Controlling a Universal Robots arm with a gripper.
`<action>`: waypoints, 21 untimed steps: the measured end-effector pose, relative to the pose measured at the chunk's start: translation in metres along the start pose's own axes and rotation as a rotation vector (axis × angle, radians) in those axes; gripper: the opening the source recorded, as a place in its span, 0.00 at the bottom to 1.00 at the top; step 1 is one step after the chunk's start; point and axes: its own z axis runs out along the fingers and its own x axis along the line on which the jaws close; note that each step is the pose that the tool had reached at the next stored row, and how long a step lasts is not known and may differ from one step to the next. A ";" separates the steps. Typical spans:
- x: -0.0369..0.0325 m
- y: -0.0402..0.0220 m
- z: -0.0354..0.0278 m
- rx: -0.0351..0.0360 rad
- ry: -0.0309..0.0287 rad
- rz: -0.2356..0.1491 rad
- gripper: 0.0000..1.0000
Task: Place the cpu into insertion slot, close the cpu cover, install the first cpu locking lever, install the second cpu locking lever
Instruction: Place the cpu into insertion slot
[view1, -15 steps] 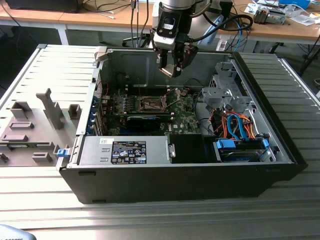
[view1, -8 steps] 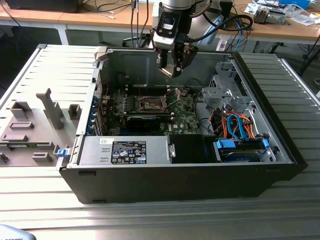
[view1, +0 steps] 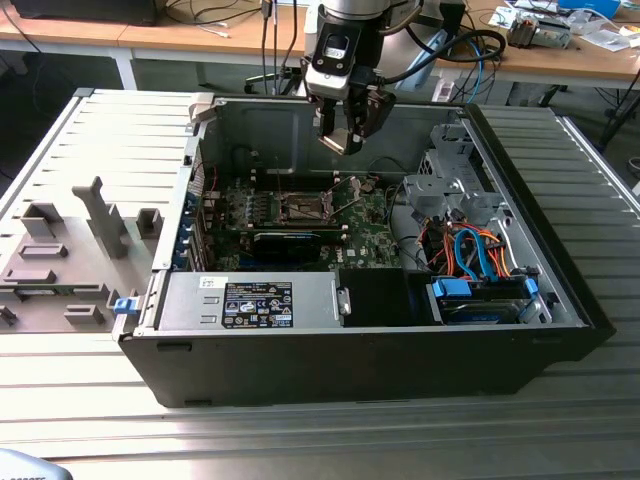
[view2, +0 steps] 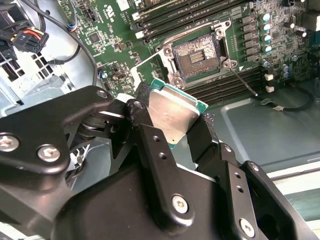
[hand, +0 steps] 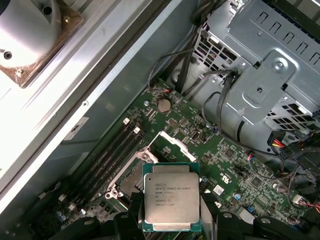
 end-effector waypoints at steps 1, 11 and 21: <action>0.0000 0.0000 0.0000 0.0000 0.0000 0.001 0.54; 0.0000 0.0000 0.0001 -0.0002 -0.0007 0.014 0.54; 0.0000 0.0000 0.0003 -0.0004 -0.0014 0.027 0.54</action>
